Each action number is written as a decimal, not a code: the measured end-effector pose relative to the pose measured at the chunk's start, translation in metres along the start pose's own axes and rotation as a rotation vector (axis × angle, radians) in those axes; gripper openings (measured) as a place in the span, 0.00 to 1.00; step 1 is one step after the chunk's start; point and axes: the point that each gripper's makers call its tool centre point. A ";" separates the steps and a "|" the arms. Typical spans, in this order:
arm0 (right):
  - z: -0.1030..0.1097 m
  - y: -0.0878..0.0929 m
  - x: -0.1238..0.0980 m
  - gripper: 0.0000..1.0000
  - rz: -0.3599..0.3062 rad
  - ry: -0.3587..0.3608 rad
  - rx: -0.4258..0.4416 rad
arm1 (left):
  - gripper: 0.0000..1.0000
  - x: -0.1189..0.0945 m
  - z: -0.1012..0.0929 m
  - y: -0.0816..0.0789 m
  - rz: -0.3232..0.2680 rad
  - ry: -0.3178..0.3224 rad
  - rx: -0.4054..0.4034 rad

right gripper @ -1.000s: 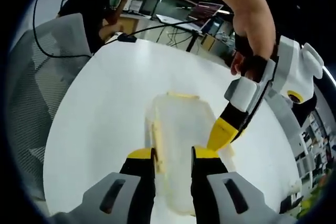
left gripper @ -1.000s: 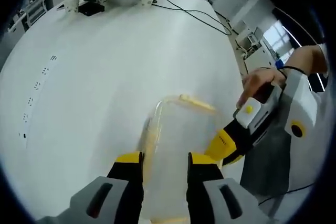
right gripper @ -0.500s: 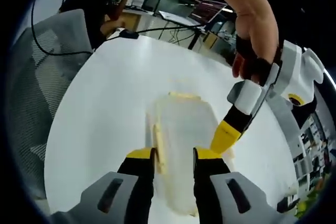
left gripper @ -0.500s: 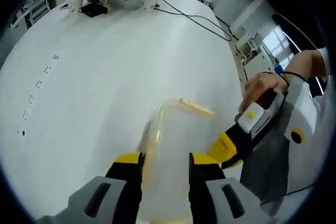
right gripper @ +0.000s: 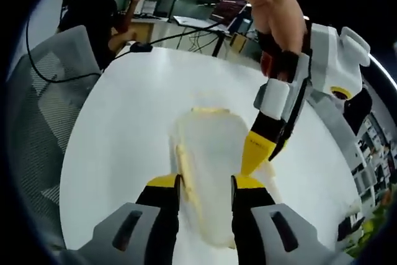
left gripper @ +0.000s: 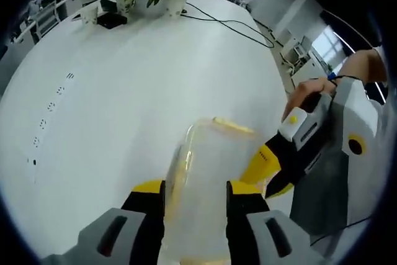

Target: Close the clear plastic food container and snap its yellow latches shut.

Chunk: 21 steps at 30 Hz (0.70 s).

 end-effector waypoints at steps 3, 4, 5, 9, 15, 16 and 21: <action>0.000 0.001 -0.002 0.29 0.003 -0.001 0.015 | 0.33 -0.002 0.001 -0.003 -0.018 -0.003 -0.007; 0.000 0.001 -0.002 0.29 0.004 -0.002 0.020 | 0.33 -0.003 0.001 -0.002 -0.020 -0.003 -0.007; 0.000 0.001 -0.003 0.29 0.004 -0.003 0.023 | 0.32 -0.003 0.001 -0.003 -0.022 -0.007 -0.006; -0.003 0.001 -0.009 0.29 0.004 0.004 0.035 | 0.32 -0.007 0.001 -0.006 -0.045 -0.022 -0.005; -0.006 0.006 -0.015 0.30 0.011 0.013 0.065 | 0.33 -0.016 -0.008 -0.003 -0.061 -0.052 0.015; -0.006 0.006 -0.016 0.30 0.010 0.012 0.071 | 0.32 -0.017 -0.008 -0.004 -0.066 -0.055 0.014; -0.011 0.012 -0.023 0.31 0.006 0.016 0.149 | 0.33 -0.021 -0.014 0.002 -0.093 -0.066 0.016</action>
Point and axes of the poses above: the point that each gripper's makers call its tool centre point, and the gripper's own axes: x roughly forward along the fingers, z roughly to its left, y roughly out of its underside, and after that the axes turned 2 degrees about -y, right-handed
